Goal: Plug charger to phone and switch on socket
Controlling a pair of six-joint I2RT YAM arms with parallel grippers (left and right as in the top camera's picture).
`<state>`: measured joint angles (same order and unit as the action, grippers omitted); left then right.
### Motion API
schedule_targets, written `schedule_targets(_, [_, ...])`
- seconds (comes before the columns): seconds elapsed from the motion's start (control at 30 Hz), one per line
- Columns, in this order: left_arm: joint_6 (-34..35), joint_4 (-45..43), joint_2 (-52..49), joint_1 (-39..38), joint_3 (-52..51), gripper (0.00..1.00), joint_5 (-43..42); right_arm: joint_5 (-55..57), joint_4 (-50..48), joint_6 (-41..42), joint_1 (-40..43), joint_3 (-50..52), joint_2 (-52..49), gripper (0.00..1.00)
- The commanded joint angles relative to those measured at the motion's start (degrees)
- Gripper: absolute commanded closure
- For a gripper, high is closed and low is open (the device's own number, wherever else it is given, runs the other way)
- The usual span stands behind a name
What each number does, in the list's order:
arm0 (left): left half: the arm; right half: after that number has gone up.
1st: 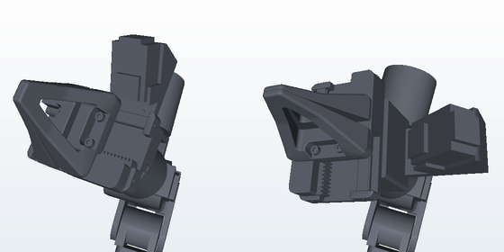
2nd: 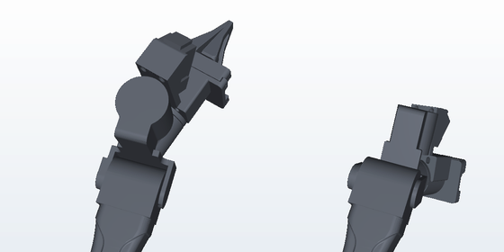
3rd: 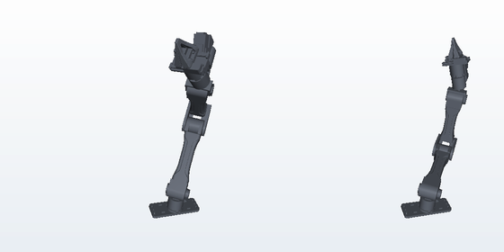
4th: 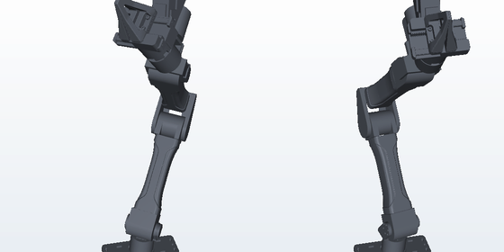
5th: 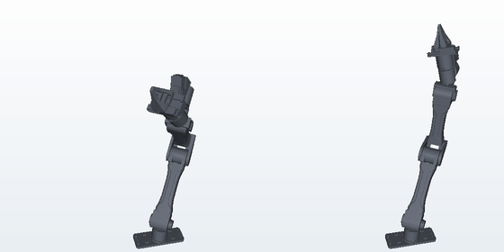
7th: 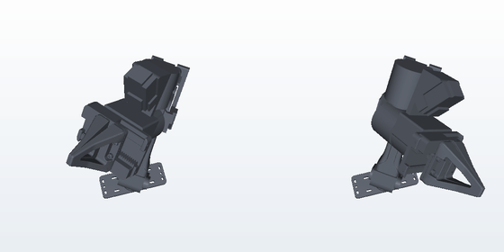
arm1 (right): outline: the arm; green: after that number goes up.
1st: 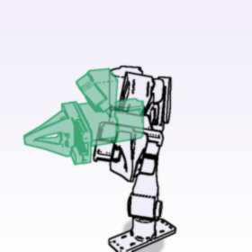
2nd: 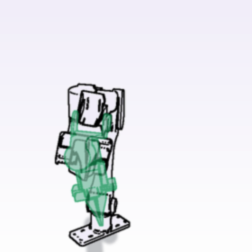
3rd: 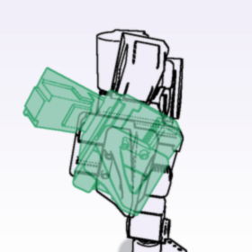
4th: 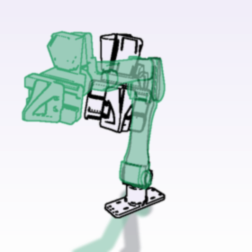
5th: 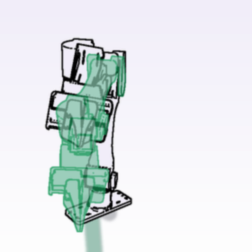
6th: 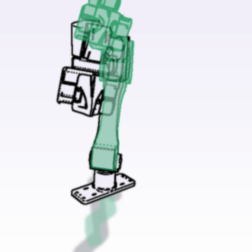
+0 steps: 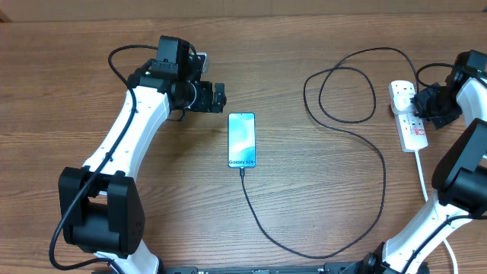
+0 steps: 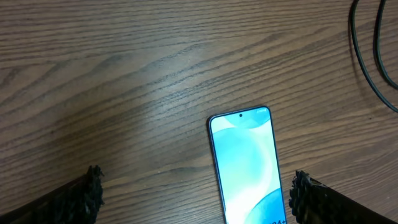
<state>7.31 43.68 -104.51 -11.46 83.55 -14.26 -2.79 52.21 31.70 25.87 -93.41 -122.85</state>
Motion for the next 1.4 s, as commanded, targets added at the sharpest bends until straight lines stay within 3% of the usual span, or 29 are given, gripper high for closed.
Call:
schedule_targets(0.0, [1.51, 0.26, 0.09, 0.22, 0.09, 0.00, 0.96, -4.55, 0.74, -3.91, -3.02, -0.61, -2.54, 0.96])
schedule_targets(0.27, [1.53, 5.38, 8.04, 0.13, 0.09, 0.00, 8.20, -4.17, 7.48, -6.43, -3.30, -1.29, -1.60, 0.96])
schedule_targets(0.6, [-0.96, 8.72, 31.21, -1.57, 0.09, 0.00, 15.63, -3.30, 15.61, -9.27, -3.43, -1.29, 11.58, 0.96])
schedule_targets(0.87, [-0.83, 15.63, 44.78, -9.01, 0.04, 0.00, 30.03, -3.08, 21.51, -10.80, -3.48, -1.29, 32.94, 0.96])
schedule_targets(1.1, [5.38, 19.71, 54.25, -14.21, -2.97, 0.00, 34.05, -3.10, 27.19, -11.04, -4.92, -1.29, 56.37, 0.96])
schedule_targets(1.37, [11.69, 19.52, 66.38, -15.17, -11.69, 0.00, 34.12, -3.08, 32.26, -12.28, -7.58, -1.18, 80.06, 0.96])
